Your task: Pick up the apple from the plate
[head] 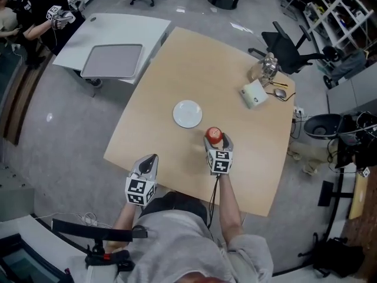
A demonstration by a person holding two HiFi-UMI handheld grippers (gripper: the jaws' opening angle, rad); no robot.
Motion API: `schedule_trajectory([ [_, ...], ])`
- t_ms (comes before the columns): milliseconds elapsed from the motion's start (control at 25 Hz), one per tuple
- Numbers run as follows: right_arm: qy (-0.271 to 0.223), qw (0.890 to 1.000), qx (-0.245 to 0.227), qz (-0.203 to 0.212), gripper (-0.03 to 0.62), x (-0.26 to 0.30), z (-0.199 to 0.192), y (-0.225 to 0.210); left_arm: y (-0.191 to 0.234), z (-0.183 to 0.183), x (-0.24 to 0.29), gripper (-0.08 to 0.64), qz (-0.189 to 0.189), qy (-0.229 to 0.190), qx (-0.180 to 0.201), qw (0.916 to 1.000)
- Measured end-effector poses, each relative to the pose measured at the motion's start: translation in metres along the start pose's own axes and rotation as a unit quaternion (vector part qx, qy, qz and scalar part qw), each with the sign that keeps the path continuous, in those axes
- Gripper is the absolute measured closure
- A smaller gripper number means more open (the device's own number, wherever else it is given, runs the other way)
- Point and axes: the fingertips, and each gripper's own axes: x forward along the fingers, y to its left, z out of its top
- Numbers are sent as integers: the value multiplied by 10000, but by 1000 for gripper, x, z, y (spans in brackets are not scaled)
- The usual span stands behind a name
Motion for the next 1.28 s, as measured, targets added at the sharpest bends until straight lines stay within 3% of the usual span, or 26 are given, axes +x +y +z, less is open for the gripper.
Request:
schedule_trajectory([
  [1280, -280, 9916, 701, -1055, 225, -99, 5, -82, -80, 38, 34, 541, -1156, 223, 475, 9919],
])
